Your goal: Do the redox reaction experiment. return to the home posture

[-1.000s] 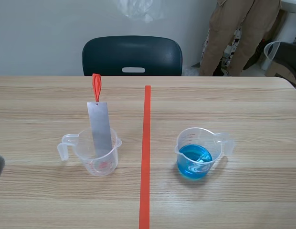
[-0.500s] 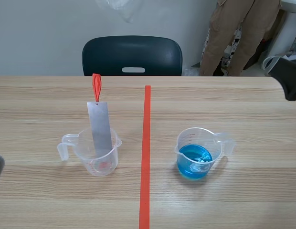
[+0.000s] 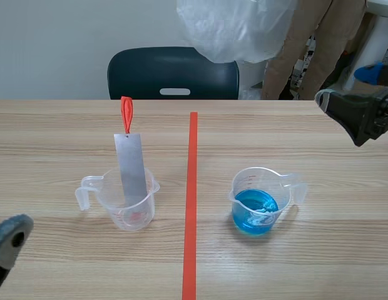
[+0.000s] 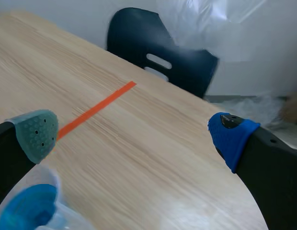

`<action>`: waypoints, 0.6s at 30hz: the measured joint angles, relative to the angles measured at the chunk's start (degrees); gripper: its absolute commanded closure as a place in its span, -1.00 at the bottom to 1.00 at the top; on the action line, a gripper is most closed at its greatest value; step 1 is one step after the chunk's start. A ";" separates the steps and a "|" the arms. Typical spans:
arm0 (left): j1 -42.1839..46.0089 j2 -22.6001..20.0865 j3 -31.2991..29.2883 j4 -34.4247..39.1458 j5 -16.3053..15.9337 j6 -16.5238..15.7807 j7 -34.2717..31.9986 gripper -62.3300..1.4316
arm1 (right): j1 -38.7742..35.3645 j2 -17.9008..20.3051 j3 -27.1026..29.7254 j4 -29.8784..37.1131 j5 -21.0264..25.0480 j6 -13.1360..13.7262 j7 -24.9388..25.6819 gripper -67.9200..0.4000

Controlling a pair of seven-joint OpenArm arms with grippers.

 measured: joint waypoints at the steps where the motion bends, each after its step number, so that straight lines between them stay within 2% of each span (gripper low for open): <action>1: -0.22 0.00 0.00 0.00 -0.02 -0.02 0.00 -0.64 | 0.63 0.07 0.00 0.48 -0.33 -3.19 0.17 -1.00; 2: -0.35 0.02 0.00 0.00 -0.07 0.02 0.22 -0.64 | 0.81 0.11 0.07 1.11 -0.15 -5.14 0.72 -1.00; 3: -0.46 0.02 0.00 0.00 -0.04 -0.02 0.17 -0.64 | 0.76 0.15 0.22 1.99 -0.46 -5.20 1.07 -1.00; 5: -0.59 0.02 0.00 0.02 -0.07 -0.13 0.15 -0.64 | 0.07 -0.15 0.20 4.31 -5.18 -5.11 0.79 -1.00; 8: -0.79 0.02 0.00 0.02 -0.04 -0.22 0.33 -0.64 | -3.17 -1.55 0.04 7.87 -5.84 -9.03 0.83 -1.00; 10: -1.31 0.02 0.00 0.04 -0.04 -0.39 2.58 -0.64 | -5.62 -2.56 0.04 9.75 -6.32 -9.64 0.79 -1.00; 14: -1.86 0.02 0.00 0.07 -0.07 -0.55 2.54 -0.64 | -9.68 -5.05 0.00 14.93 -12.44 -9.49 1.01 -1.00; 18: -1.86 0.02 0.00 0.07 -0.07 -0.59 2.49 -0.64 | -13.77 -5.31 0.00 21.22 -12.98 -9.62 3.32 -1.00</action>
